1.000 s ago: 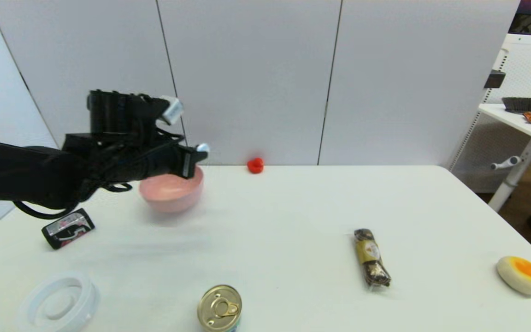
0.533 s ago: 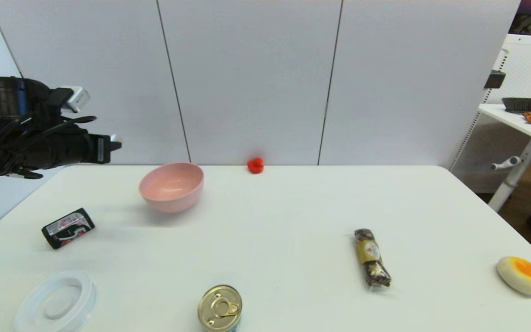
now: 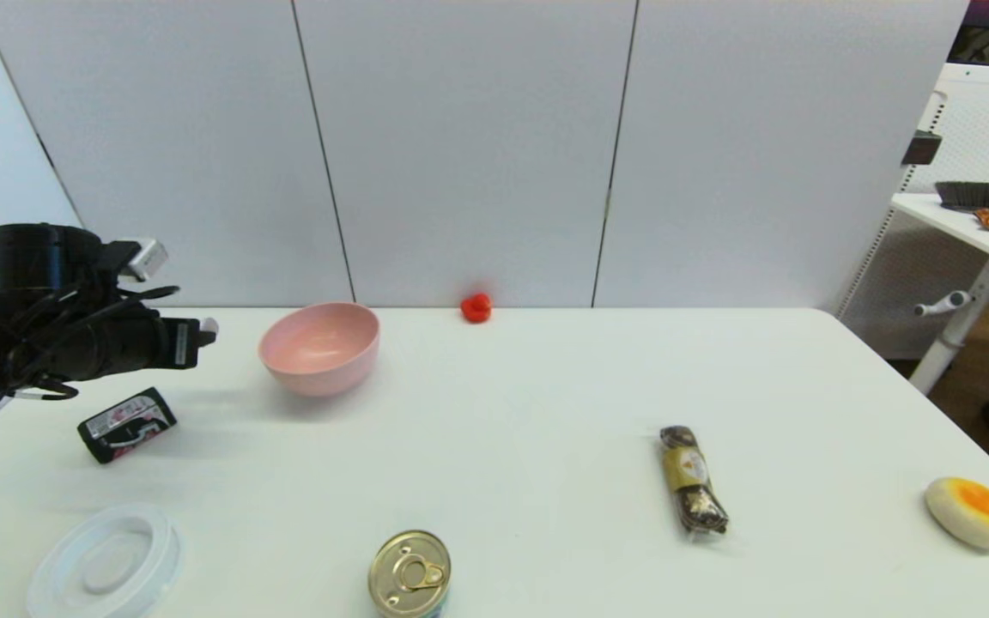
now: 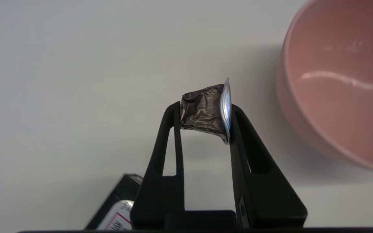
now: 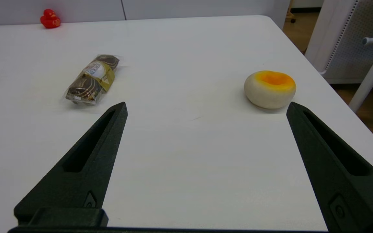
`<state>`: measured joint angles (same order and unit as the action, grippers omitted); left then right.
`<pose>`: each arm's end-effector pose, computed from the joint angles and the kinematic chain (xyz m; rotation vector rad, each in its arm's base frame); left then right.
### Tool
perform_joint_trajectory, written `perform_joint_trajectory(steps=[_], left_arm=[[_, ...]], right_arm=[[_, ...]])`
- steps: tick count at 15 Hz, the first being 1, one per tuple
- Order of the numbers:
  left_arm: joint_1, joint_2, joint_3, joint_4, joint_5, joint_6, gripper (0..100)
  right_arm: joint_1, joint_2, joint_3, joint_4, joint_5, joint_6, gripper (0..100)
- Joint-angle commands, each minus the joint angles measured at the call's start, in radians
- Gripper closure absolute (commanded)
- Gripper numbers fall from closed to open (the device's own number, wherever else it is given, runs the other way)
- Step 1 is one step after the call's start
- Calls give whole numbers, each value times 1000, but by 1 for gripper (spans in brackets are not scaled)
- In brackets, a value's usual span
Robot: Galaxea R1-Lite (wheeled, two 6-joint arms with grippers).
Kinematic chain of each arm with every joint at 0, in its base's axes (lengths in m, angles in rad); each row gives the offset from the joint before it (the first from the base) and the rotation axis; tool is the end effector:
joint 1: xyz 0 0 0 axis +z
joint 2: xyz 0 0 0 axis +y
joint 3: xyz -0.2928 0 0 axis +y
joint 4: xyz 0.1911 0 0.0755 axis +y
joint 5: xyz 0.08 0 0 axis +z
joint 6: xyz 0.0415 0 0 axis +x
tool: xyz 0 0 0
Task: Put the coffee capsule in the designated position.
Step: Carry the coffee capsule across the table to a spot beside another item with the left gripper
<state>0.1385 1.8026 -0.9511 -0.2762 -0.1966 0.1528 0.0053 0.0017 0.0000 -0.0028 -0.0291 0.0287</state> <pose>0.3490 0.0405 0.1253 0.0527 0.5612 -0.0996 0.0199 -0.0011 0.0758 0.0287 -0.0014 -0.0238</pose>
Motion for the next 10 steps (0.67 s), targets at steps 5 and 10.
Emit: perform_joint_trajectory(steps=[5, 10], left_arm=[[-2, 98, -17, -3, -92, 11, 100], [-5, 116, -40, -3, -92, 11, 0]], right_arm=[[1, 1, 0, 0, 0, 0, 0], [1, 1, 0, 0, 0, 0, 0]])
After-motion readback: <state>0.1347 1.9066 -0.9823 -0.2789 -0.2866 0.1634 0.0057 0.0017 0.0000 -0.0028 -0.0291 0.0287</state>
